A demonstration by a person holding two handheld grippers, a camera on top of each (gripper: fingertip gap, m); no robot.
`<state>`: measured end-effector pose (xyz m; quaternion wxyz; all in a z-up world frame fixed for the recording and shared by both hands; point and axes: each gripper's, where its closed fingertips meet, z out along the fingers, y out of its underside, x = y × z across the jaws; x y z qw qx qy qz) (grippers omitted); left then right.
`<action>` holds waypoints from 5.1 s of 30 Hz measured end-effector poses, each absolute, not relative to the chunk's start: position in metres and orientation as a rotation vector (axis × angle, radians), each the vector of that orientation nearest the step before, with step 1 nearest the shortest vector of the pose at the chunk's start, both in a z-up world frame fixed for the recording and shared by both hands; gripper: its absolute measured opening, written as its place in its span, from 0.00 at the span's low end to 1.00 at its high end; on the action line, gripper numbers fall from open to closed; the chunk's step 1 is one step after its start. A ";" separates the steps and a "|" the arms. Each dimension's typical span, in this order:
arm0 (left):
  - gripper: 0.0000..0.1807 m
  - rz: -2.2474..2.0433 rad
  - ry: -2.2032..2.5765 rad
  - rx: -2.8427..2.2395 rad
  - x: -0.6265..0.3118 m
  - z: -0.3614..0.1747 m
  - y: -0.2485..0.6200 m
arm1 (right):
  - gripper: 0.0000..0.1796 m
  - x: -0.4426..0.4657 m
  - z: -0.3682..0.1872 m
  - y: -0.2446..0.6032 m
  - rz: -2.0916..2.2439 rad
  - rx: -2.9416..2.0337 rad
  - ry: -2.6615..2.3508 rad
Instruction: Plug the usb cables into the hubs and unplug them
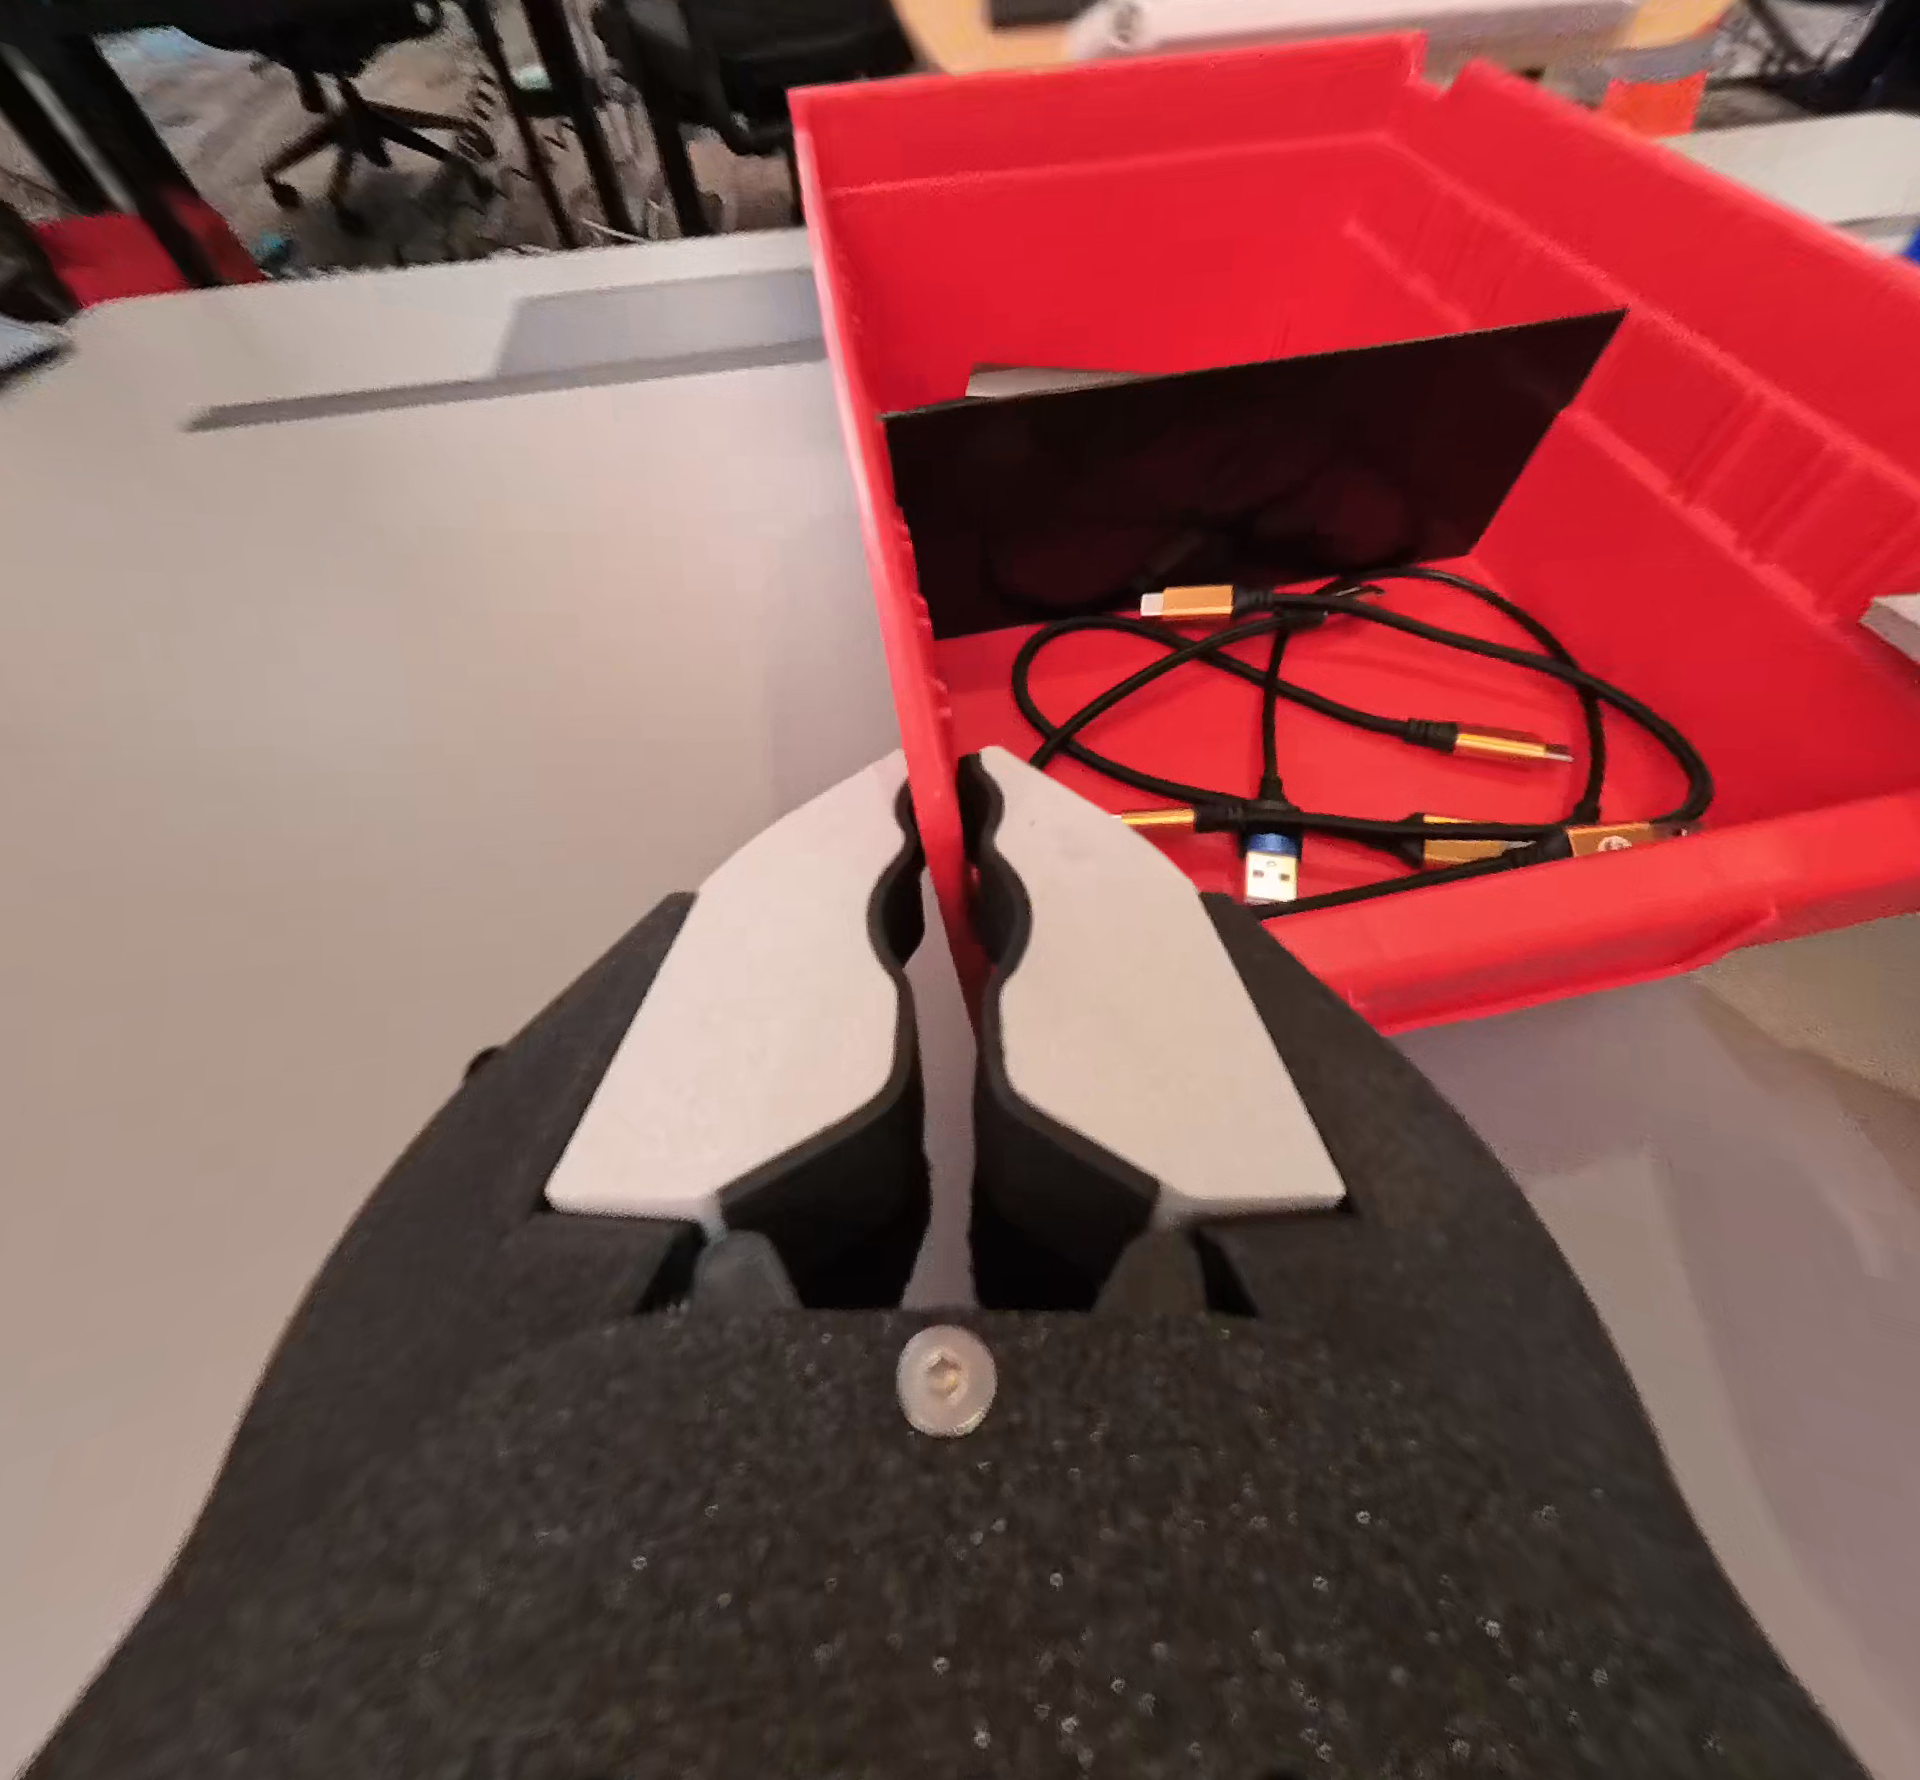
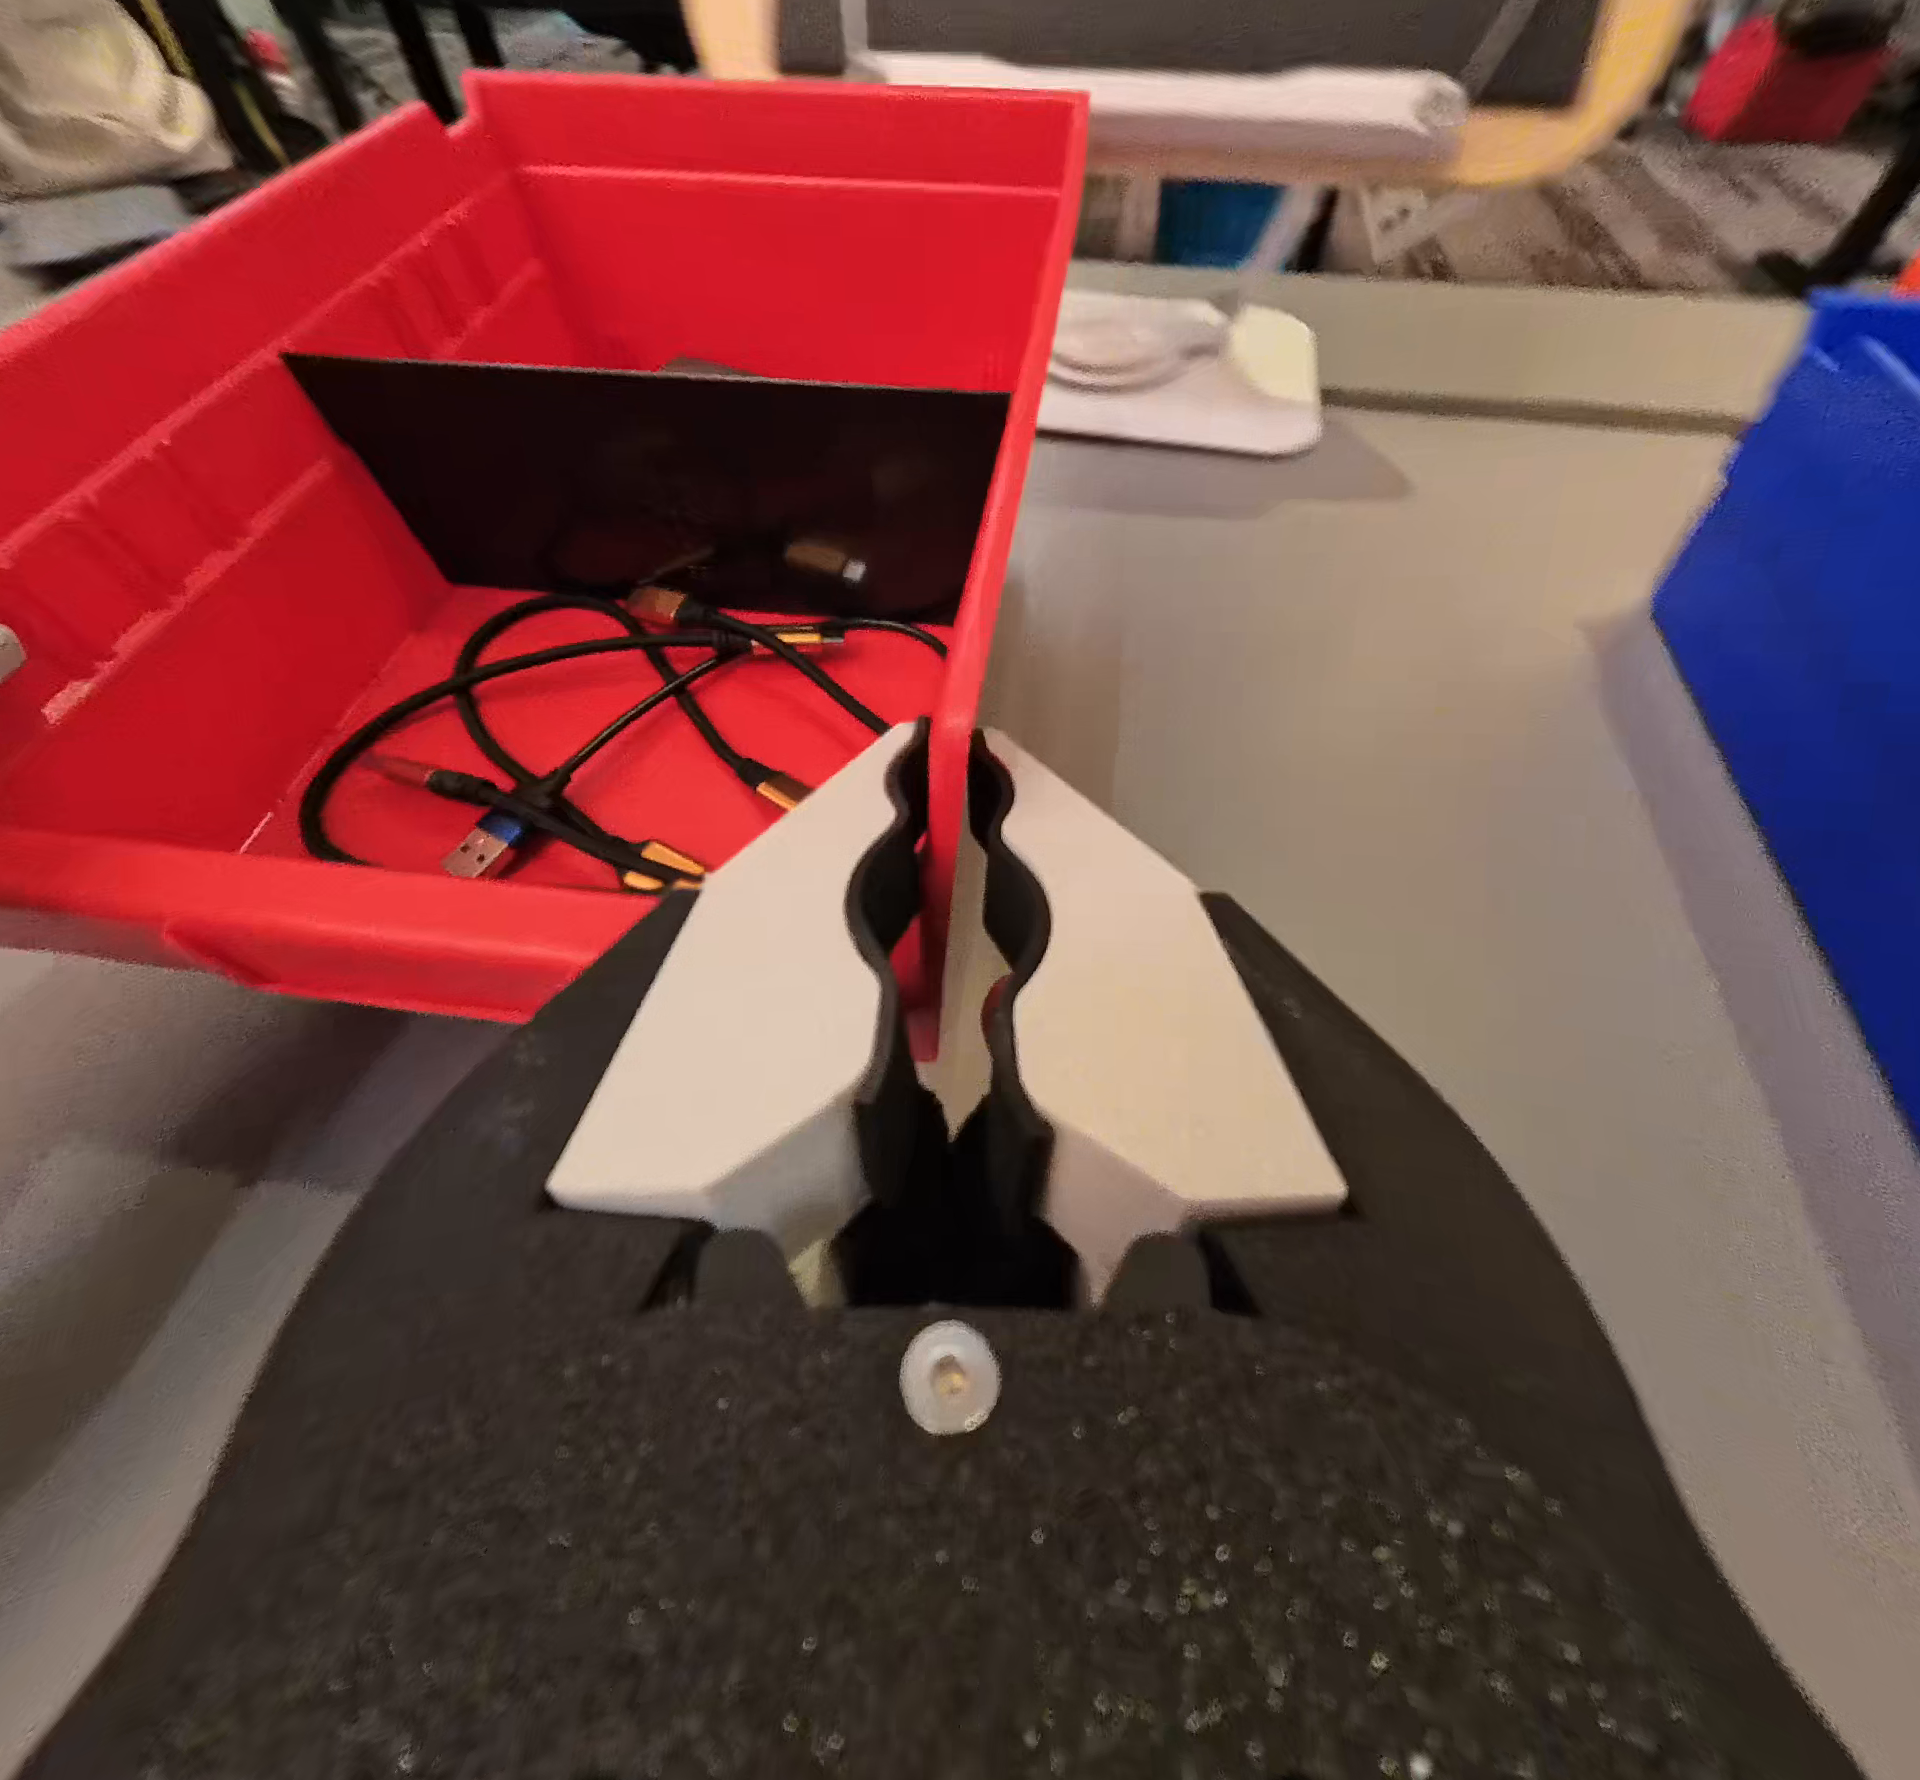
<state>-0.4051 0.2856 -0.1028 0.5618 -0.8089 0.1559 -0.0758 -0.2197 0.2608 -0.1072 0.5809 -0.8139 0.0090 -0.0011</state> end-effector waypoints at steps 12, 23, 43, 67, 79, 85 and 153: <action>0.02 -0.087 0.271 -1.986 -0.588 -0.124 0.316 | 0.06 -0.400 -0.139 0.291 0.106 -1.946 -0.227; 0.12 -0.125 0.027 -1.694 -0.604 -0.062 0.303 | 0.15 -0.377 -0.107 0.225 0.297 -1.853 -0.588; 0.13 -0.566 0.215 -1.800 -0.446 -0.085 0.243 | 0.15 0.112 -0.092 0.116 -0.022 -1.705 0.245; 0.11 -0.271 0.401 -1.873 -0.455 -0.108 0.249 | 0.11 0.114 -0.112 0.120 0.040 -1.782 0.295; 0.13 -0.229 0.367 -1.891 -0.471 -0.109 0.253 | 0.11 0.113 -0.114 0.120 0.052 -1.793 0.298; 0.15 -0.075 0.706 -2.005 -0.469 -0.114 0.256 | 0.10 0.106 -0.116 0.118 0.088 -1.795 0.301; 0.02 0.256 1.264 -1.569 -0.366 0.123 0.275 | 0.09 0.073 -0.132 0.128 0.111 -1.905 0.139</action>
